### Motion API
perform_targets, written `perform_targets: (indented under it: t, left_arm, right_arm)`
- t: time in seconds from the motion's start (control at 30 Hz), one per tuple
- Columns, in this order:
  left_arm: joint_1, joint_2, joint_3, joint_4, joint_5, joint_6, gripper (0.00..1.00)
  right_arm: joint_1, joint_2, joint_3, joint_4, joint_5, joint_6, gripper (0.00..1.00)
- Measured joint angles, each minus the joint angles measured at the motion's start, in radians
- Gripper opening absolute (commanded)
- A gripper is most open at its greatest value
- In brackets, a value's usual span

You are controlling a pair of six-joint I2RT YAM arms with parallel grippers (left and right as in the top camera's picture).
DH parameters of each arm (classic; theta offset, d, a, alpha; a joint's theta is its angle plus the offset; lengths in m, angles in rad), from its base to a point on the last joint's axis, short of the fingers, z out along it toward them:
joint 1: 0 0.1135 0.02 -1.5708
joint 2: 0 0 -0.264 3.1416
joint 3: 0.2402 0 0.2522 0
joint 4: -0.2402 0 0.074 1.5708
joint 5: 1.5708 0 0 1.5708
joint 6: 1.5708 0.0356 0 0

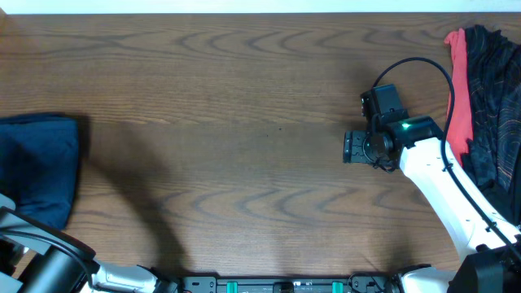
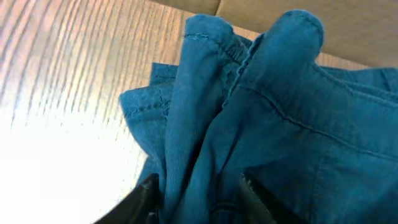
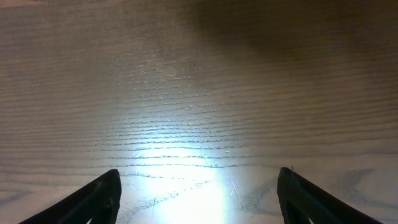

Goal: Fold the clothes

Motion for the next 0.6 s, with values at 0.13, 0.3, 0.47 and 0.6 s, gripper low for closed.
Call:
perform_targets:
  t: [0.13, 0.3, 0.47, 0.6]
  left_arm:
    - [0.002, -0.002, 0.0, -0.001, 0.004, 0.0, 0.44]
    - [0.003, -0.073, 0.0, -0.002, 0.006, 0.014, 0.51]
    - [0.01, -0.243, 0.0, 0.013, 0.039, 0.032, 0.49]
    - [-0.005, -0.315, 0.006, 0.044, 0.161, 0.051, 0.22]
  right_arm:
    - [0.0, 0.0, 0.0, 0.0, 0.0, 0.0, 0.79]
    - [0.0, 0.0, 0.0, 0.003, 0.0, 0.0, 0.79]
    - [0.0, 0.003, 0.0, 0.005, 0.0, 0.0, 0.8]
    - [0.0, 0.026, 0.0, 0.006, 0.0, 0.0, 0.79]
